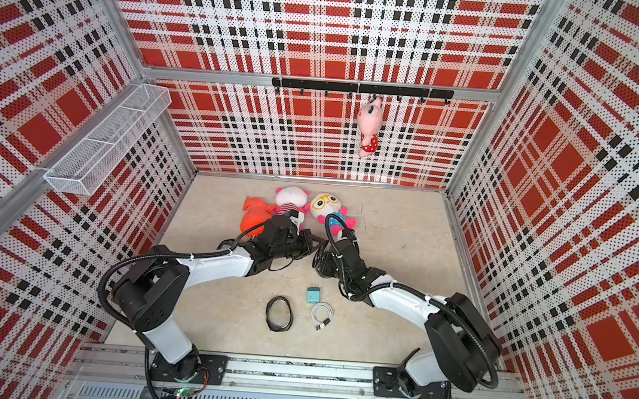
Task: Pack away charging kits
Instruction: Place the storage bag at the center of the board.
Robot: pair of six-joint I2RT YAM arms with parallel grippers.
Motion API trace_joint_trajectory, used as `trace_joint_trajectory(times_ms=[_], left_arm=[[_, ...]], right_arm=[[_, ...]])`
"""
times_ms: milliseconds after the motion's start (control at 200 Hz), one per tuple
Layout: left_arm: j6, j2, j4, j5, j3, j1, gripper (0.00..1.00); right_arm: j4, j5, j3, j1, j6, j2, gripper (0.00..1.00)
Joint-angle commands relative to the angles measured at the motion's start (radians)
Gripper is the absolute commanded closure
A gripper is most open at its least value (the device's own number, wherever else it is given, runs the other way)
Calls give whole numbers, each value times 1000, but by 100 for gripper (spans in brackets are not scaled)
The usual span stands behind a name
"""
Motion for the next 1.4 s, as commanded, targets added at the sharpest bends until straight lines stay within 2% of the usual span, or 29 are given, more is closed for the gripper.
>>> trace_joint_trajectory(times_ms=[0, 256, 436, 676, 802, 912, 1002, 1077, 1398], left_arm=[[-44, 19, 96, 53, 4, -11, 100], [-43, 66, 138, 57, 22, -16, 100], [-27, 88, 147, 26, 22, -9, 100], [-27, 116, 190, 34, 3, 10, 100], [-42, 137, 218, 58, -7, 20, 100], [-44, 142, 226, 58, -12, 19, 100], [-45, 147, 230, 58, -14, 17, 100], [-48, 150, 231, 60, -13, 16, 100], [-58, 159, 231, 64, -18, 15, 100]], right_arm=[[59, -3, 1, -31, 7, 24, 98], [65, -27, 1, -46, 16, 77, 98], [47, -35, 15, -50, 25, 114, 91], [41, -104, 26, -50, 44, 151, 90], [84, -138, 7, -51, 56, 161, 85], [60, -112, 15, -52, 54, 172, 79], [48, -96, 23, -52, 52, 176, 67], [43, -90, 28, -52, 48, 177, 62], [10, -7, 51, -52, 41, 174, 61]])
